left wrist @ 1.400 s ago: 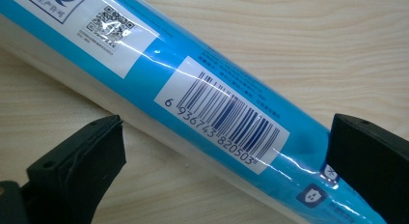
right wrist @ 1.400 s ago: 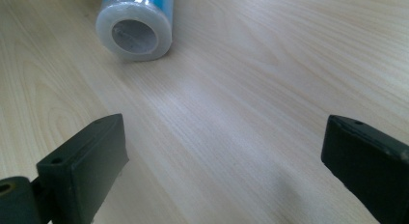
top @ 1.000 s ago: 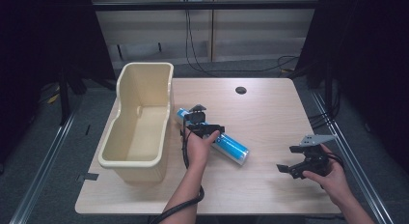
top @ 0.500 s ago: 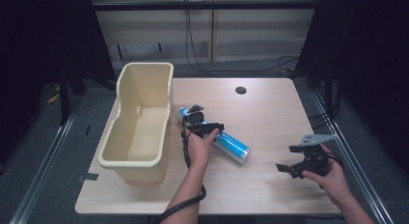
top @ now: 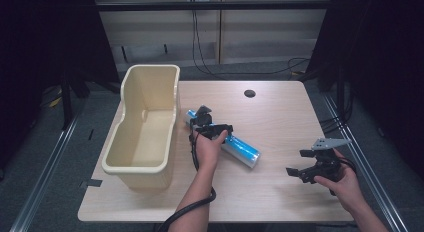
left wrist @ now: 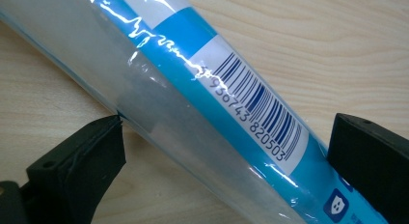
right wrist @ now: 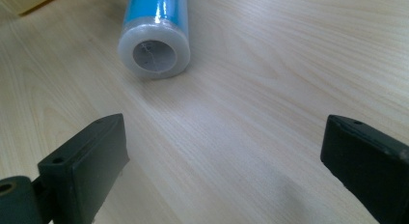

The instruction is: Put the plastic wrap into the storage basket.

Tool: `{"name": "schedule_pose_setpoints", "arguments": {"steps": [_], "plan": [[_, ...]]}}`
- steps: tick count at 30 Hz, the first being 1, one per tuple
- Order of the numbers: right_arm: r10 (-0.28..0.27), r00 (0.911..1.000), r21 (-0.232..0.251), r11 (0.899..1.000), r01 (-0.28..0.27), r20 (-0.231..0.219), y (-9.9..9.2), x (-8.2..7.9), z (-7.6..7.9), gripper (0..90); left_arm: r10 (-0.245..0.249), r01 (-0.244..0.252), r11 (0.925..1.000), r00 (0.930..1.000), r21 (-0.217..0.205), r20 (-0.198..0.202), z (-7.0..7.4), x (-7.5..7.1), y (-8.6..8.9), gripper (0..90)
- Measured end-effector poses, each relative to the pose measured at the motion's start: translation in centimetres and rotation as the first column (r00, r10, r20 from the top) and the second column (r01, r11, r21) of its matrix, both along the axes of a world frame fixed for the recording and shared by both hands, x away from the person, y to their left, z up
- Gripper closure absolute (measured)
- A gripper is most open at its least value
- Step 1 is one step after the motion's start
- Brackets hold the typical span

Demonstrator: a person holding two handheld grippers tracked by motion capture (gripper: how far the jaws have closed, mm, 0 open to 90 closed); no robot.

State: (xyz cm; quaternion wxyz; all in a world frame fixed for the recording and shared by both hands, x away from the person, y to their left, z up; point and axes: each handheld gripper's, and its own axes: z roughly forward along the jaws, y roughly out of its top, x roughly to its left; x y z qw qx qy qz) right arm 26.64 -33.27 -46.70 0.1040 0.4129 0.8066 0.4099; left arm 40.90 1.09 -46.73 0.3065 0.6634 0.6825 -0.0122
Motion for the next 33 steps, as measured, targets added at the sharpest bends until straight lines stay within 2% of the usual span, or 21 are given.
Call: {"name": "schedule_pose_setpoints", "arguments": {"steps": [3,8,12,16,19,20,23,26,28,30,31,33], "plan": [[-0.004,1.0,0.008,1.0,0.004,0.004,0.1,0.0,0.0,2.4,0.017,-0.017,0.9991,0.9998,-0.04,-0.007,-0.4,0.2,0.1,0.0],[-0.003,1.0,-0.001,1.0,0.003,0.0,0.1,-0.1,0.0,2.5,-0.005,0.003,0.9993,0.9989,-0.038,-0.046,-0.3,0.6,0.2,0.0],[-0.002,1.0,0.001,1.0,0.002,0.007,0.0,-0.1,0.0,2.5,-0.022,0.02,0.9985,0.9988,-0.052,-0.044,-0.4,0.8,0.3,0.0],[-0.002,1.0,0.009,1.0,0.002,0.003,0.0,-0.1,0.0,2.5,-0.038,0.035,0.9978,0.9974,-0.056,-0.06,-0.2,0.7,0.6,0.4],[-0.001,1.0,0.008,1.0,0.001,0.004,0.0,-0.1,0.0,2.5,-0.087,0.085,0.996,0.9932,-0.027,-0.077,0.4,0.7,1.1,2.1],[-0.006,1.0,0.011,1.0,0.006,0.003,0.0,0.0,0.0,2.5,-0.089,0.087,0.9959,0.9928,-0.022,-0.08,0.5,0.7,1.1,2.7],[-0.002,1.0,0.008,1.0,0.002,0.002,0.0,0.0,0.0,2.4,-0.074,0.072,0.9971,0.995,-0.023,-0.067,0.4,0.5,0.9,3.0],[-0.003,1.0,0.012,1.0,0.003,0.002,0.1,0.0,0.1,2.5,-0.037,0.034,0.998,0.9979,-0.054,-0.053,-0.1,0.6,0.7,2.1],[-0.003,1.0,0.015,1.0,0.003,0.0,0.0,-0.1,0.1,2.4,-0.015,0.011,0.9968,0.9982,-0.079,-0.058,-0.5,0.7,0.5,1.6],[-0.006,1.0,0.018,1.0,0.006,0.001,-0.1,0.0,0.1,2.4,-0.013,0.008,0.9965,0.9985,-0.083,-0.053,-0.7,0.8,0.3,0.9],[-0.012,0.9999,0.019,1.0,0.012,0.002,-0.2,0.0,0.1,2.4,0.01,-0.015,0.9965,0.9982,-0.082,-0.059,-0.7,0.9,0.1,0.8],[-0.016,0.9999,0.022,1.0,0.016,-0.002,-0.3,0.0,0.0,2.4,0.002,-0.008,0.997,0.9975,-0.077,-0.071,-0.8,1.0,-0.1,0.0]]}}
